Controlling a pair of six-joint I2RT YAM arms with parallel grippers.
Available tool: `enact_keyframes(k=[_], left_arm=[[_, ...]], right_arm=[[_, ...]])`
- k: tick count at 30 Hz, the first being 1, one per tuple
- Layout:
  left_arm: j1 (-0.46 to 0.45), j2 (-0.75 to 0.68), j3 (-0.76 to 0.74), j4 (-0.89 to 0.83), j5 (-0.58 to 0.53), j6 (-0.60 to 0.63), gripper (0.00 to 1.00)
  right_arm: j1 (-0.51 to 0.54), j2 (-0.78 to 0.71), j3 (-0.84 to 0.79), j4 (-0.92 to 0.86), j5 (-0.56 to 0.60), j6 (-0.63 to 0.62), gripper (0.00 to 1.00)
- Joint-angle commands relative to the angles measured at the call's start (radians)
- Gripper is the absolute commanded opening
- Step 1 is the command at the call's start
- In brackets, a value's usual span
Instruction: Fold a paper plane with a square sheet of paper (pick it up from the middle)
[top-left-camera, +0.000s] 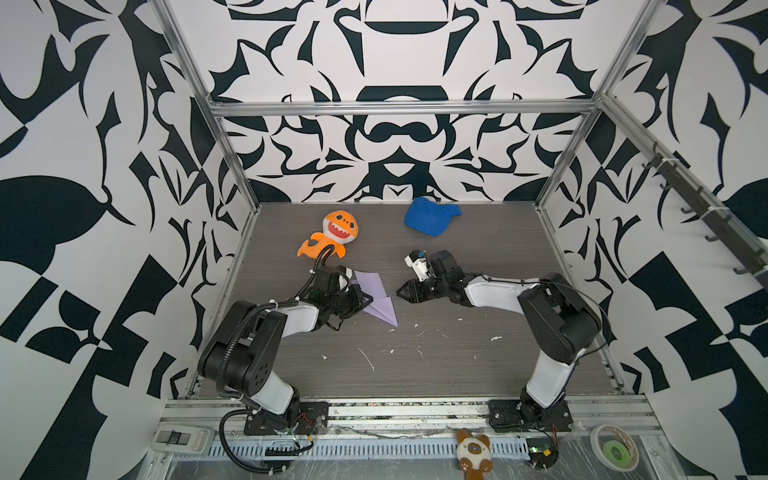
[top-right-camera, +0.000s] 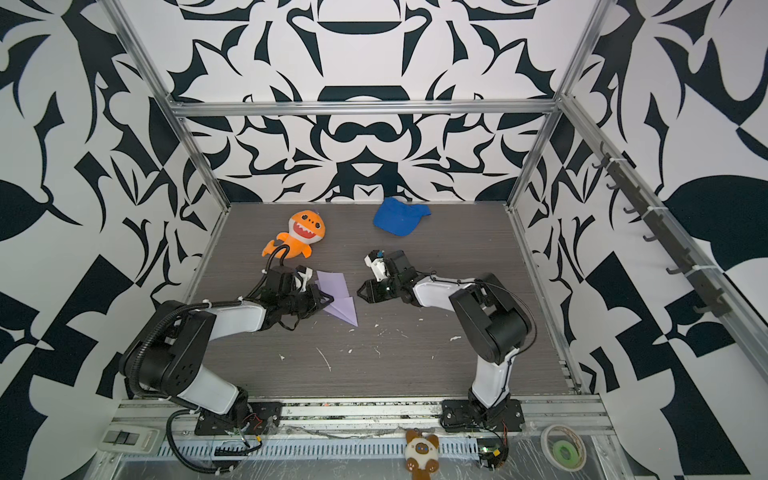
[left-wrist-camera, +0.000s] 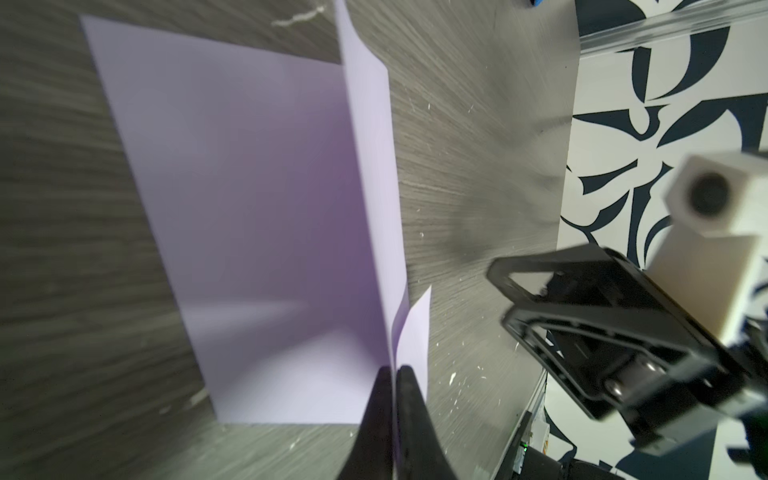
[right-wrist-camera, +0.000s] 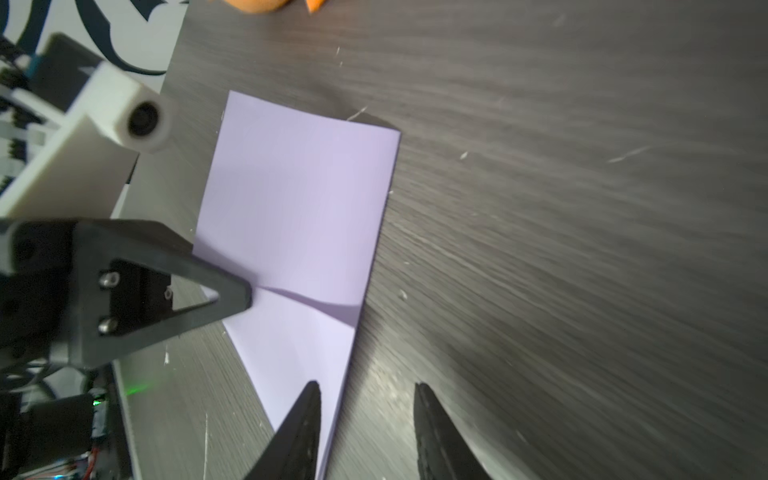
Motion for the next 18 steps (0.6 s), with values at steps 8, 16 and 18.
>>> enact_keyframes(k=[8,16,18], left_arm=[[-0.023,-0.008,0.094,-0.205,-0.095,-0.092,0.06],[-0.034,0.006,0.147,-0.297,-0.122,-0.141,0.06],[-0.035,0.009,0.160,-0.315,-0.120,-0.152,0.06]], right_arm=[[0.268,-0.106,-0.087,0.138,0.406,-0.367,0.44],[0.363,-0.002,-0.085,0.262,0.445,-0.495,0.37],[0.374,0.021,-0.095,0.301,0.464,-0.512,0.35]])
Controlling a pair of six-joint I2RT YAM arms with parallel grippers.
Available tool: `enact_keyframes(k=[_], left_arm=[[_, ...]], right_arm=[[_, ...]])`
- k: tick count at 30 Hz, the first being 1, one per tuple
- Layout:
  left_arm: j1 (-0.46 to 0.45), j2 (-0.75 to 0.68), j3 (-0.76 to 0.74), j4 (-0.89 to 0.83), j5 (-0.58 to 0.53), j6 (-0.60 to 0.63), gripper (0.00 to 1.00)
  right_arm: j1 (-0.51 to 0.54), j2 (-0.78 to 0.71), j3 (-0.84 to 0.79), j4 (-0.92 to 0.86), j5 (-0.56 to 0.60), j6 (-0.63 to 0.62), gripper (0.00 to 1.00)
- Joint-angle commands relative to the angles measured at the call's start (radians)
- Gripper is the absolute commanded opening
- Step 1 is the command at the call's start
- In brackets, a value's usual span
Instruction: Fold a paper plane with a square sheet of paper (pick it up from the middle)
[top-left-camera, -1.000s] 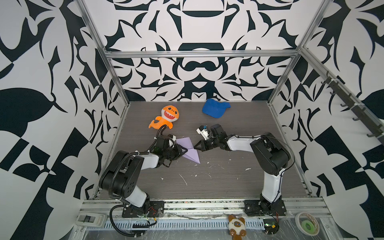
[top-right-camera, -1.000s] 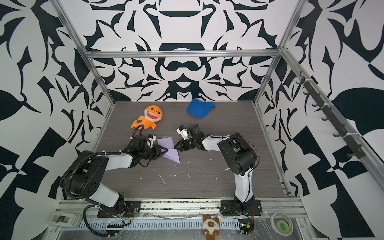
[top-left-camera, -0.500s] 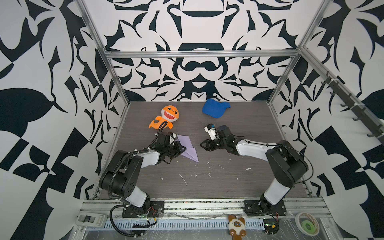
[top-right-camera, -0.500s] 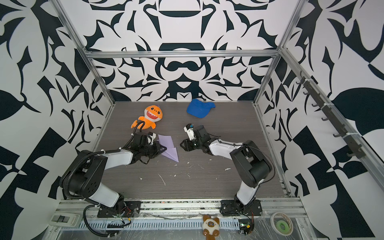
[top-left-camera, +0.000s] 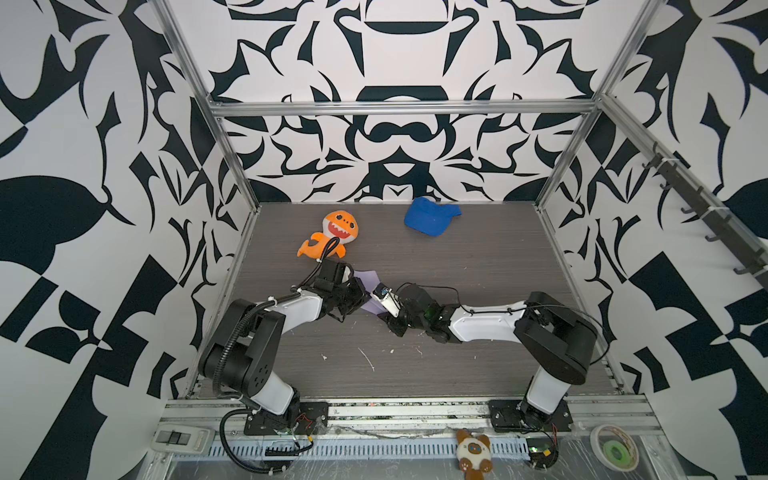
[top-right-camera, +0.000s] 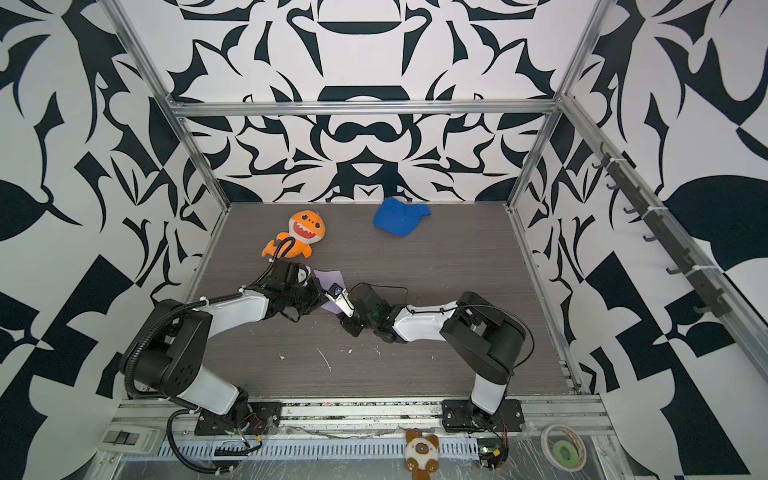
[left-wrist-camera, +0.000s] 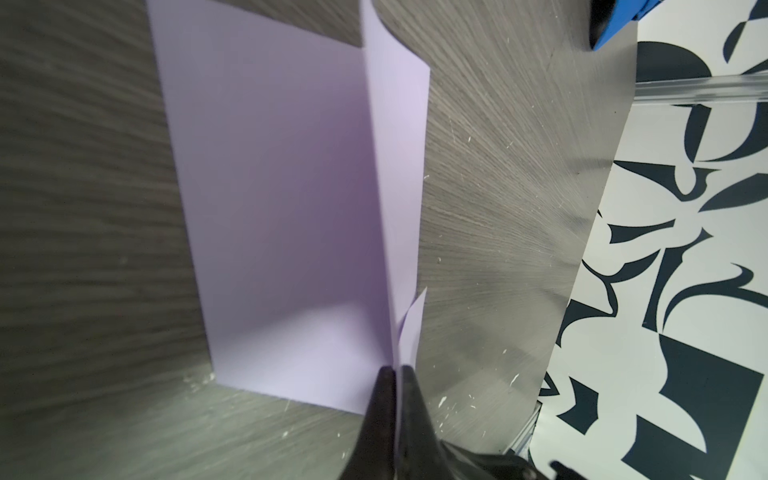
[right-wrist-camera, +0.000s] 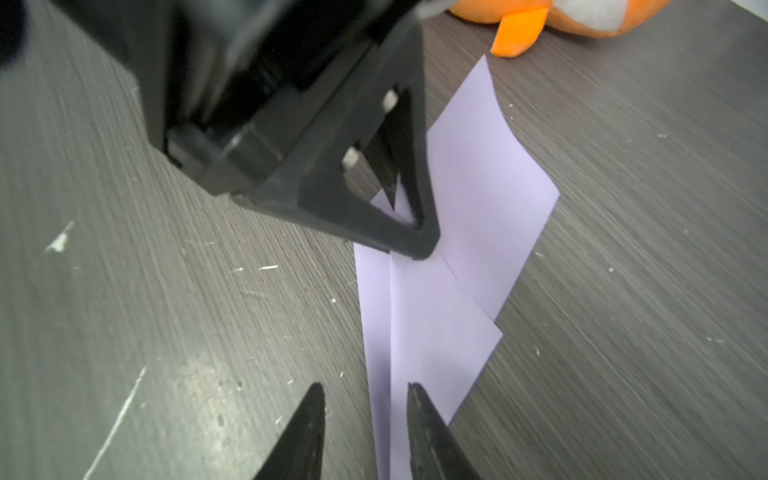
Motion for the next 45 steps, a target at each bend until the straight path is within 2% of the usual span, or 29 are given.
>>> enact_keyframes(k=[1,7,16,23,29,37,41,45], left_arm=[[-0.005,0.010,0.030,-0.069,-0.019,-0.039,0.06],[-0.006,0.018,0.049,-0.107,-0.012,-0.058,0.06],[-0.006,0.021,0.061,-0.137,-0.011,-0.066,0.09],[0.007,-0.004,0.067,-0.177,-0.018,-0.070,0.26],[0.036,-0.030,0.055,-0.190,-0.015,-0.069,0.37],[0.084,-0.146,0.047,-0.213,-0.032,-0.052,0.58],[0.089,-0.195,0.008,-0.192,-0.049,-0.046,0.62],[0.089,-0.208,-0.035,-0.135,-0.019,-0.082,0.65]], right_arm=[[0.018,0.019,-0.012,0.122,0.071,-0.071,0.35],[0.023,0.069,-0.040,0.251,0.119,-0.085,0.32],[0.024,0.112,-0.033,0.309,0.179,-0.108,0.26],[0.023,0.088,-0.068,0.308,0.177,-0.145,0.13],[0.023,0.069,-0.098,0.308,0.143,-0.155,0.06],[0.016,0.037,-0.122,0.317,0.072,-0.074,0.03],[-0.014,0.018,-0.117,0.301,-0.008,0.006,0.03],[-0.032,0.015,-0.119,0.303,-0.060,0.037,0.03]])
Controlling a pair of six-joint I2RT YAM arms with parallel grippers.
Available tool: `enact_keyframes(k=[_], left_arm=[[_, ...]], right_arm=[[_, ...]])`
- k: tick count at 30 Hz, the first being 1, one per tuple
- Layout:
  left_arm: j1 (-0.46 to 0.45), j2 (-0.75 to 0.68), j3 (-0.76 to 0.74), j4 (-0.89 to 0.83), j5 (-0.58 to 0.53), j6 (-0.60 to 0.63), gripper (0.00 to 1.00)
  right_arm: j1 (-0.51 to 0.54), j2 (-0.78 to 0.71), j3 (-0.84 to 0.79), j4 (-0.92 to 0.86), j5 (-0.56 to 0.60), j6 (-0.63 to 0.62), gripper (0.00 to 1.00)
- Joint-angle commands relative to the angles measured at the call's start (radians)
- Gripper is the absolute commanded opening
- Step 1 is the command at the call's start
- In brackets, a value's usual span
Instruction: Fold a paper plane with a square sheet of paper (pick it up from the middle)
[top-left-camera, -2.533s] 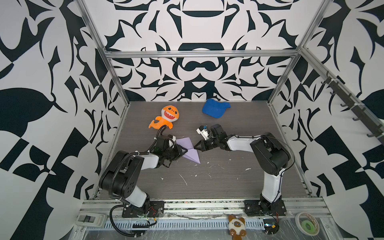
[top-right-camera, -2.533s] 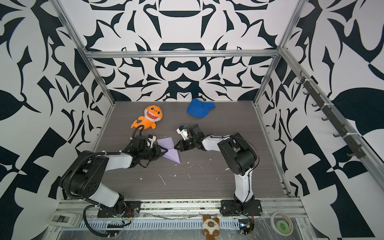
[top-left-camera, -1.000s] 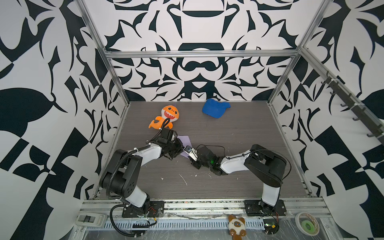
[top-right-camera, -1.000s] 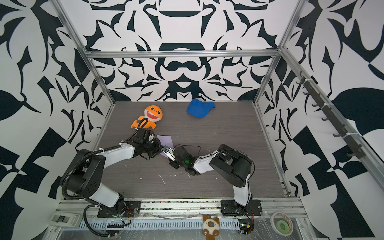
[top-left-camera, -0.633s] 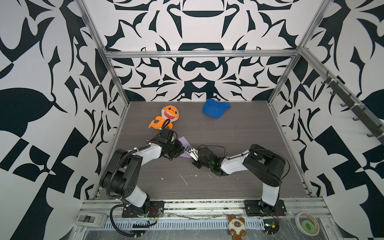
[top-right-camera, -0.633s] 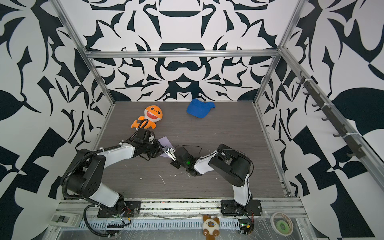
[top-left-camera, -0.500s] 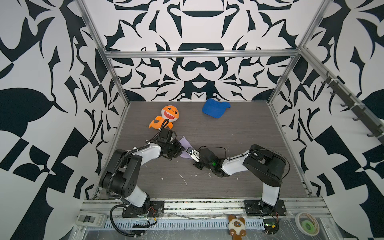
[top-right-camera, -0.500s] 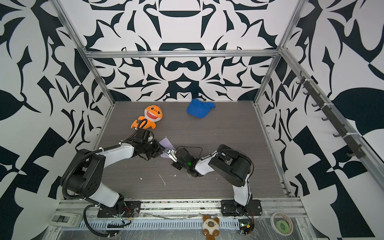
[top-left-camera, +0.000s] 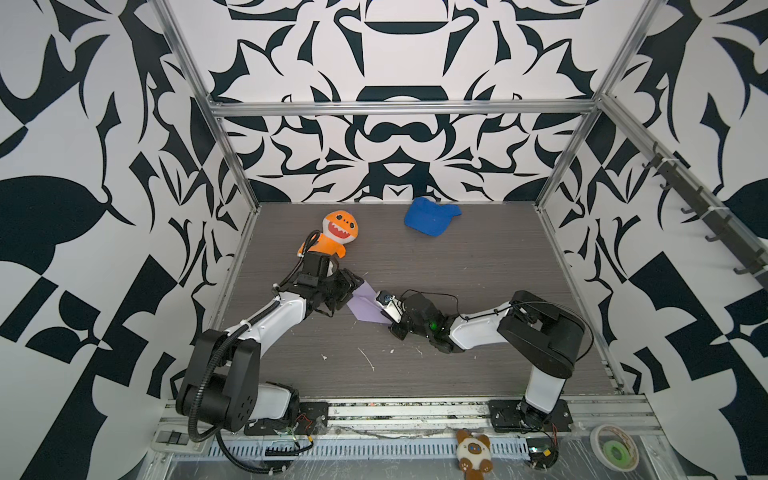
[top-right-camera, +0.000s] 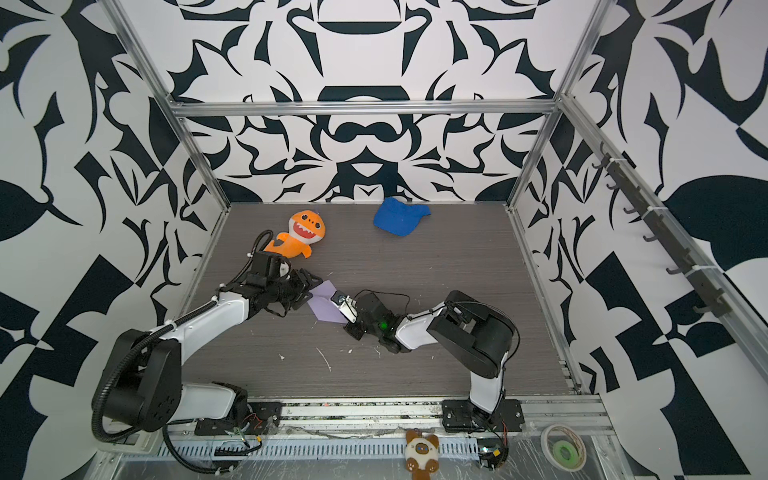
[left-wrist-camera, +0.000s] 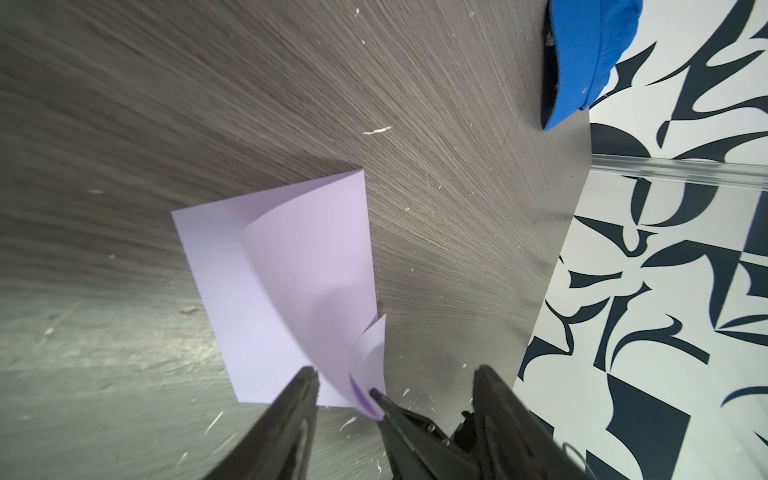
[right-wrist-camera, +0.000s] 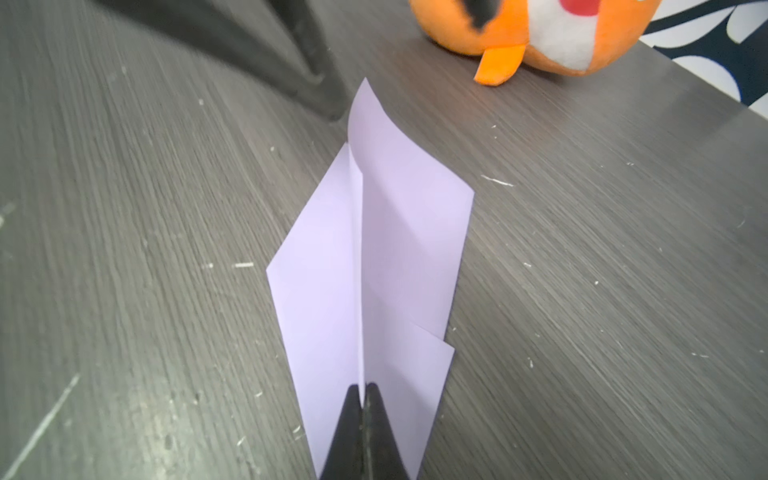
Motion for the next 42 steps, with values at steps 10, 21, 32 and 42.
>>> enact_keyframes(k=[10,21,32,42], left_arm=[[-0.002,0.084,-0.042,0.080,0.088,-0.099,0.74],[-0.036,0.185,0.008,0.127,0.131,-0.132,0.52],[-0.037,0.177,0.012,0.096,0.133,-0.139,0.26],[-0.036,0.162,0.023,0.057,0.124,-0.139,0.12]], right_arm=[[-0.012,-0.006,0.021,0.004,-0.054,0.014,0.04],[-0.012,0.007,0.042,-0.008,-0.072,-0.013,0.05],[-0.012,0.015,0.059,-0.037,-0.053,-0.051,0.08],[-0.012,0.019,0.053,-0.047,-0.011,-0.074,0.22]])
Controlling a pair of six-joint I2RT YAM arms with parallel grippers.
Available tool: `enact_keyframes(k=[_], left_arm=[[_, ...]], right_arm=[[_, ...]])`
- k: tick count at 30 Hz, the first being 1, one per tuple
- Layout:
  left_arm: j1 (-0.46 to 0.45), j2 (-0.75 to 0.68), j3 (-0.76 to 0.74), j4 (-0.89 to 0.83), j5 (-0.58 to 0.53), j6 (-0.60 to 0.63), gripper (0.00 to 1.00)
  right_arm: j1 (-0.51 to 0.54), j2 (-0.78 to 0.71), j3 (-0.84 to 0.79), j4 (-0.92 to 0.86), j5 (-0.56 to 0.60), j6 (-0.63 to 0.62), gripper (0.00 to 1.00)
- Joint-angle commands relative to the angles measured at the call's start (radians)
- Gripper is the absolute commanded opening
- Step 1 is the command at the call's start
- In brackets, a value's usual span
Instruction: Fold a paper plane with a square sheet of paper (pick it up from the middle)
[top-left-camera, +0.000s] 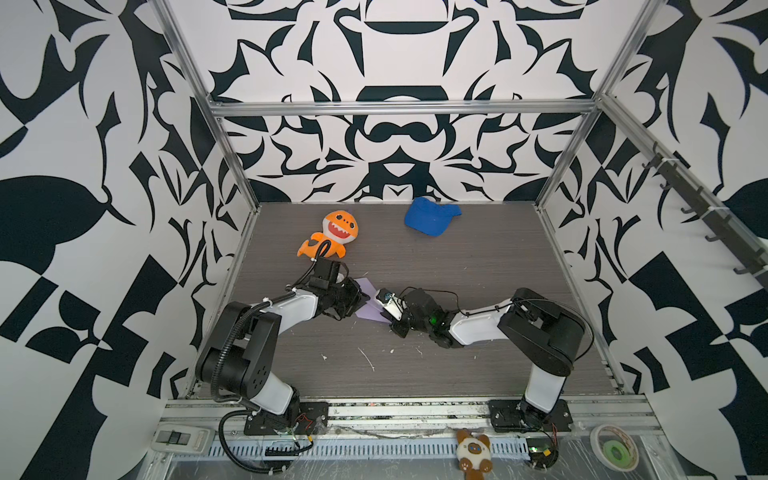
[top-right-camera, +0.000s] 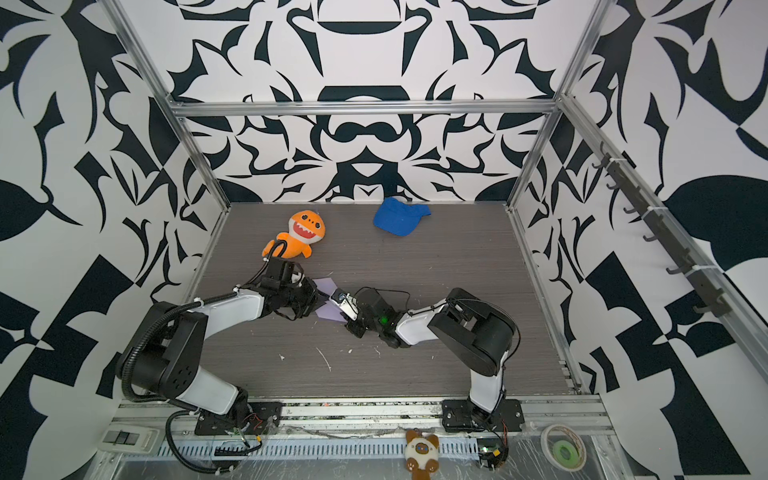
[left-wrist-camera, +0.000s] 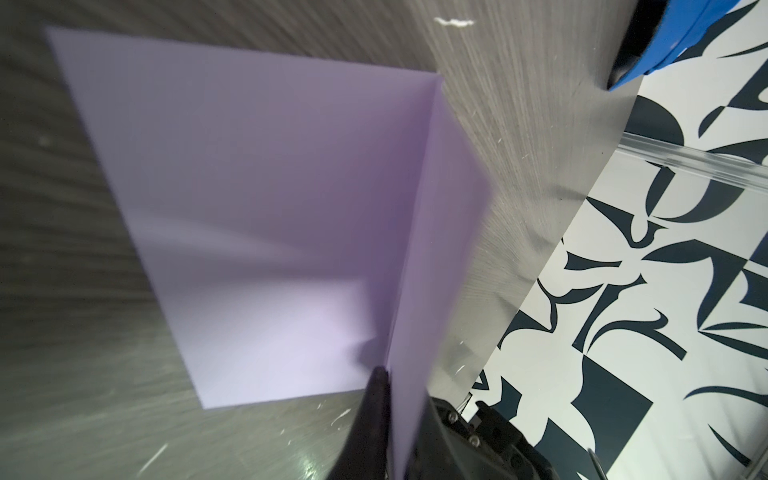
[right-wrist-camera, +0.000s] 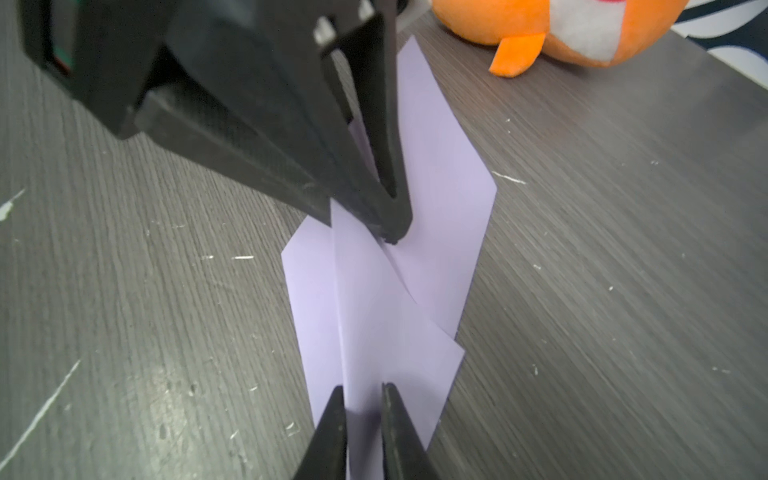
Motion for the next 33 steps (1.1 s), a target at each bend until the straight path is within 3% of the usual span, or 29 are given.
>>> enact_keyframes(k=[1,11,17,22,29,33], left_arm=[[0.000,-0.018,0.031,-0.040,0.000,-0.002,0.12],[0.001,-0.016,0.036,-0.054,-0.001,-0.002,0.10],[0.001,-0.021,0.038,-0.061,-0.007,-0.001,0.11],[0.029,-0.068,0.056,-0.127,-0.040,0.025,0.25],[0.104,-0.187,0.068,-0.262,-0.123,0.091,0.49],[0.110,-0.247,0.036,-0.271,-0.164,0.098,0.55]], right_arm=[[0.003,0.011,0.023,0.010,0.031,-0.024,0.23],[0.004,0.036,0.020,0.012,0.056,-0.064,0.24],[0.004,0.030,0.013,0.020,0.037,-0.056,0.13],[0.003,0.029,0.008,0.023,0.010,-0.017,0.03],[-0.018,0.004,0.028,-0.025,-0.097,0.110,0.02],[-0.035,0.010,0.070,-0.093,-0.177,0.192,0.01]])
